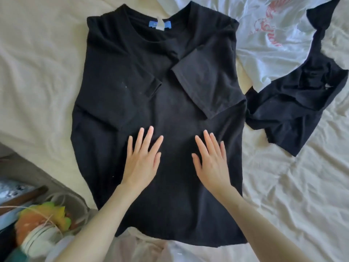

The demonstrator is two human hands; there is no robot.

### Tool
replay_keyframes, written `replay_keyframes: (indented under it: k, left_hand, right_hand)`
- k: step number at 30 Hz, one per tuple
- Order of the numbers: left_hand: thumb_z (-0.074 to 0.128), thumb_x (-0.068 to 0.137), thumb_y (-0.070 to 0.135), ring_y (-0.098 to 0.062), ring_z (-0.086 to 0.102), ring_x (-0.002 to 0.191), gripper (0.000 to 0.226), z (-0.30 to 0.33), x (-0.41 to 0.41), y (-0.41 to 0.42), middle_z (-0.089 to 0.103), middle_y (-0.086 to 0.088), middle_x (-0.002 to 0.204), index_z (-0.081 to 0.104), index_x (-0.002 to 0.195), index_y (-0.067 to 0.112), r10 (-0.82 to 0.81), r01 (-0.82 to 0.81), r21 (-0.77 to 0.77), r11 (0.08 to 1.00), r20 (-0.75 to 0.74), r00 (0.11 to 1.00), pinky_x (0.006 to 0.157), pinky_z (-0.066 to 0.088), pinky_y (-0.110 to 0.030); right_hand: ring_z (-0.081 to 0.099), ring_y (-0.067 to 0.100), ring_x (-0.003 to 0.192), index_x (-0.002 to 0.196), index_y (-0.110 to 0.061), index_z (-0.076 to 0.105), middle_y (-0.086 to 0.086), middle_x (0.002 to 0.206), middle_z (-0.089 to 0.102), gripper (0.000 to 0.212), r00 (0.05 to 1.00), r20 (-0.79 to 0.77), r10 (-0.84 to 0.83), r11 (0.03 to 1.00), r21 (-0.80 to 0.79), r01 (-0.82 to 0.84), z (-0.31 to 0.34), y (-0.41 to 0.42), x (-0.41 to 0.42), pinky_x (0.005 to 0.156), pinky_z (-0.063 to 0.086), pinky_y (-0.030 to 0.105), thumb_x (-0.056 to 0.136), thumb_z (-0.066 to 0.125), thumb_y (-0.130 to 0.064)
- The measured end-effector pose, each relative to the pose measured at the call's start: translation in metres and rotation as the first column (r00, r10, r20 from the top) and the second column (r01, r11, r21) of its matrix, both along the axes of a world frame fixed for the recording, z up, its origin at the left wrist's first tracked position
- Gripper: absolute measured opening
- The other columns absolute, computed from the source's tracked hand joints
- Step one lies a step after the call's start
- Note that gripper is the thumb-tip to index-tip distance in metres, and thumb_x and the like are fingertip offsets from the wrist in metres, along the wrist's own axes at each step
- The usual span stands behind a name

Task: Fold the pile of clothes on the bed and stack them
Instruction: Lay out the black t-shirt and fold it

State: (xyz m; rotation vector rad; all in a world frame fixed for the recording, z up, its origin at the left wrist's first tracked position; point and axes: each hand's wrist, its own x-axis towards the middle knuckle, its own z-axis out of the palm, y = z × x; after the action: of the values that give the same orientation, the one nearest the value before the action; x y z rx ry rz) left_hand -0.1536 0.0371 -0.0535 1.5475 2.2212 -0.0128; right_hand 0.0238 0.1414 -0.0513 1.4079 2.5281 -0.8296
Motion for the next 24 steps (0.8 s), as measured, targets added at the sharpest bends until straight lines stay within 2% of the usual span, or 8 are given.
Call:
replay_keyframes:
  k: [5, 9, 11, 13, 17, 19, 21, 24]
  left_hand:
    - [0.057, 0.091, 0.014, -0.032, 0.029, 0.14, 0.051, 0.013, 0.012, -0.086, 0.033, -0.01, 0.151, 0.043, 0.141, 0.014, 0.082, -0.076, -0.111, 0.991, 0.055, 0.995, 0.112, 0.022, -0.047]
    - [0.057, 0.089, 0.002, -0.036, 0.035, 0.136, 0.042, 0.03, 0.018, -0.118, 0.043, -0.016, 0.143, 0.055, 0.13, 0.006, 0.238, -0.232, -0.056, 0.971, 0.15, 0.96, 0.11, 0.031, -0.049]
    - [0.058, 0.086, -0.003, -0.04, 0.039, 0.132, 0.039, 0.036, 0.014, -0.127, 0.047, -0.02, 0.138, 0.059, 0.124, 0.003, 0.362, -0.367, 0.012, 0.93, 0.135, 0.922, 0.105, 0.036, -0.054]
    - [0.058, 0.087, 0.001, -0.043, 0.034, 0.133, 0.041, 0.037, 0.002, -0.133, 0.042, -0.022, 0.14, 0.055, 0.127, 0.004, 0.409, -0.415, 0.049, 0.909, 0.099, 0.907, 0.106, 0.03, -0.054]
    - [0.047, 0.095, 0.007, -0.037, 0.023, 0.139, 0.048, 0.028, -0.033, -0.137, 0.021, -0.02, 0.151, 0.037, 0.142, 0.007, 0.514, -0.524, -0.001, 0.852, 0.195, 0.835, 0.11, 0.026, -0.046]
    - [0.042, 0.098, 0.009, -0.033, 0.022, 0.14, 0.048, 0.024, -0.039, -0.139, 0.016, -0.016, 0.154, 0.031, 0.144, 0.008, 0.624, -0.628, -0.08, 0.774, 0.255, 0.738, 0.111, 0.026, -0.042]
    - [0.041, 0.098, 0.009, -0.032, 0.019, 0.141, 0.05, 0.024, -0.029, -0.143, 0.011, -0.015, 0.155, 0.027, 0.146, 0.011, 0.65, -0.637, -0.145, 0.758, 0.261, 0.714, 0.113, 0.024, -0.041]
    - [0.04, 0.098, 0.009, -0.031, 0.014, 0.143, 0.056, 0.026, -0.001, -0.157, 0.008, -0.016, 0.156, 0.02, 0.149, 0.016, 0.665, -0.63, -0.214, 0.746, 0.277, 0.694, 0.113, 0.022, -0.043]
  right_hand:
    - [0.025, 0.03, 0.143, 0.14, -0.005, 0.043, 0.015, 0.152, 0.03, 0.049, 0.995, 0.076, 0.068, 0.996, -0.056, -0.063, 0.0, -0.039, 0.032, 0.116, 0.023, 0.047, 0.094, 0.055, -0.013]
    - [0.038, 0.031, 0.135, 0.134, -0.004, 0.05, 0.014, 0.147, 0.04, 0.044, 0.989, 0.091, -0.118, 0.992, -0.035, 0.122, 0.017, -0.067, 0.057, 0.109, 0.033, 0.047, 0.091, 0.057, -0.009]
    - [0.038, 0.03, 0.133, 0.137, -0.006, 0.044, 0.011, 0.145, 0.041, 0.047, 0.915, 0.152, -0.375, 0.923, -0.036, 0.384, 0.023, -0.072, 0.076, 0.107, 0.032, 0.045, 0.092, 0.056, -0.014]
    - [0.04, 0.03, 0.127, 0.135, -0.008, 0.042, 0.01, 0.139, 0.044, 0.047, 0.803, 0.248, -0.541, 0.816, -0.075, 0.573, 0.025, -0.071, 0.1, 0.099, 0.037, 0.043, 0.091, 0.056, -0.021]
    - [0.056, 0.028, 0.093, 0.1, -0.008, 0.057, 0.006, 0.095, 0.06, 0.024, 0.661, 0.426, -0.617, 0.602, -0.284, 0.746, 0.02, -0.072, 0.134, 0.071, 0.042, 0.033, 0.089, 0.06, -0.029]
    - [0.054, 0.028, 0.081, 0.079, -0.008, 0.055, 0.006, 0.077, 0.056, 0.021, 0.627, 0.405, -0.666, 0.527, -0.339, 0.779, 0.017, -0.076, 0.143, 0.062, 0.039, 0.032, 0.09, 0.057, -0.025]
    - [0.044, 0.025, 0.07, 0.067, -0.01, 0.044, 0.003, 0.065, 0.045, 0.028, 0.594, 0.328, -0.735, 0.503, -0.325, 0.801, 0.019, -0.079, 0.149, 0.053, 0.031, 0.032, 0.092, 0.053, -0.021]
    - [0.044, 0.02, 0.064, 0.078, -0.011, 0.043, -0.002, 0.067, 0.045, 0.022, 0.608, 0.202, -0.768, 0.567, -0.229, 0.791, 0.029, -0.089, 0.157, 0.053, 0.032, 0.031, 0.096, 0.046, -0.024]
